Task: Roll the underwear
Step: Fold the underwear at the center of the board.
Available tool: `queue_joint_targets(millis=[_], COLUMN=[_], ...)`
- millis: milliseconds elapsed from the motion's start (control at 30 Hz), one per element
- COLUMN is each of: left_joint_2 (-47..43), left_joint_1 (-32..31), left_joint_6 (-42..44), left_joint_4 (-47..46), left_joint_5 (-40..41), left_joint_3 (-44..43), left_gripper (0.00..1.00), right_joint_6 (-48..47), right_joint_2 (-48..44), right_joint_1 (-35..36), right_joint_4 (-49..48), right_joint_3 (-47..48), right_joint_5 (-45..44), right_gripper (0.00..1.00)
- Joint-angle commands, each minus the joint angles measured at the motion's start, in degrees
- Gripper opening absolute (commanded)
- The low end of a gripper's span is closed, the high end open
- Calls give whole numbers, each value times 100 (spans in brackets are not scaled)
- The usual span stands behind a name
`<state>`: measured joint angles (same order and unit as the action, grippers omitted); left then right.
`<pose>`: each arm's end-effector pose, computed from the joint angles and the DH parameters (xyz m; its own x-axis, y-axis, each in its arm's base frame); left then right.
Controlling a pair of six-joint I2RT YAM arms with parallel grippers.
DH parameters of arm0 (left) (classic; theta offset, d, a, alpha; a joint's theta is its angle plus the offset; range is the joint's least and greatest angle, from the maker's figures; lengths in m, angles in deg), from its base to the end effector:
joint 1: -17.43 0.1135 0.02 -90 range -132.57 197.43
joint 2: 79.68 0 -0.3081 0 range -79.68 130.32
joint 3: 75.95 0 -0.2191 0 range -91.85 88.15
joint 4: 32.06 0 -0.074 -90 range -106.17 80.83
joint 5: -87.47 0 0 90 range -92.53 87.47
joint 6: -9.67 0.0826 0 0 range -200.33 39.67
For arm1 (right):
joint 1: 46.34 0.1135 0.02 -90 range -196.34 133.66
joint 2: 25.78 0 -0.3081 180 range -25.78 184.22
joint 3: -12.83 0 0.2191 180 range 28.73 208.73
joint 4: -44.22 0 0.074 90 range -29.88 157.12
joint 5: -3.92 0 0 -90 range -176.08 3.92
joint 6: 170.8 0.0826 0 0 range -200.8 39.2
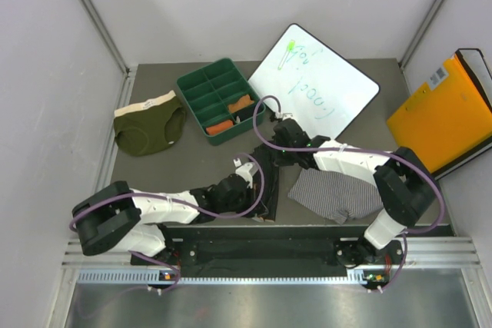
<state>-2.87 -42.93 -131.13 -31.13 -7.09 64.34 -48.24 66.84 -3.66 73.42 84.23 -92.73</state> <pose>0.1167 -0.2184 0.1850 -0.8880 -0.0014 -0.4599 0.3311 0.6921 -0.6414 0.2548 0.2219 0.2217 -0.8107 -0.0205 -0.5850 -0.2169 0.9388 0.2677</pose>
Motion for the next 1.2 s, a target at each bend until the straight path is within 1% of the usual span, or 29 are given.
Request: queue_joint_targets(millis=[0,267,300,333,367,433,467,567,667,733,800,867,900,967,1000,1067,1100,1167], left_joint_2=[175,431,439,413,378,220,159,-70,-386,-711,-1070,-1274,-1414,-1590,-1652,-1836,-1872,-1959], left_joint_1=[-90,-143,-143,-143,-152,-152,-152,-152,-152,-134,-117,-12,50,366,584,779,928,1008], left_joint_6=[124,106,89,71,36,18,27,88,97,97,106,132,132,89,36,-43,-78,-201], left_joint_4=[187,160,186,195,195,134,134,108,99,169,265,563,712,1073,1135,1127,1083,943], left_joint_5=[-10,-107,-98,-98,-98,-98,-98,-238,-317,-213,119,358,611,614,544,482,299,192], left_joint_3=[-220,-448,-510,-536,-545,-554,-563,-651,-686,-642,-546,-397,-344,-169,-89,78,244,368], left_gripper=[0,0,8,25,35,47,57,71,75,76,76,76,72,68,67,67,67,67], right_joint_6=[5,-83,-100,-135,-144,-170,-179,-241,-232,-83,179,391,644,918,1180,1436,1681,1911], right_joint_2=[-218,98,116,64,2,-304,-428,-973,-1482,-1720,-2071,-2309,-2527,-2730,-2758,-2784,-2776,-2732], right_joint_1=[-75,-180,-181,-181,-181,-181,-181,-189,-181,-181,-181,-163,-93,30,239,503,722,926], right_joint_4=[-205,-381,-346,-311,-284,-162,-109,268,733,840,894,833,684,517,411,366,314,182], right_joint_3=[-40,-40,-5,4,4,-31,-40,-75,-215,-399,-750,-1171,-1313,-1681,-1762,-1928,-1982,-2139], right_joint_5=[-178,-134,-108,-90,-73,-73,-81,-152,-178,-47,285,559,865,1217,1271,1281,1272,1289], right_gripper=[0,0,4,10,25,42,55,68,71,71,72,72,72,72,72,72,72,72])
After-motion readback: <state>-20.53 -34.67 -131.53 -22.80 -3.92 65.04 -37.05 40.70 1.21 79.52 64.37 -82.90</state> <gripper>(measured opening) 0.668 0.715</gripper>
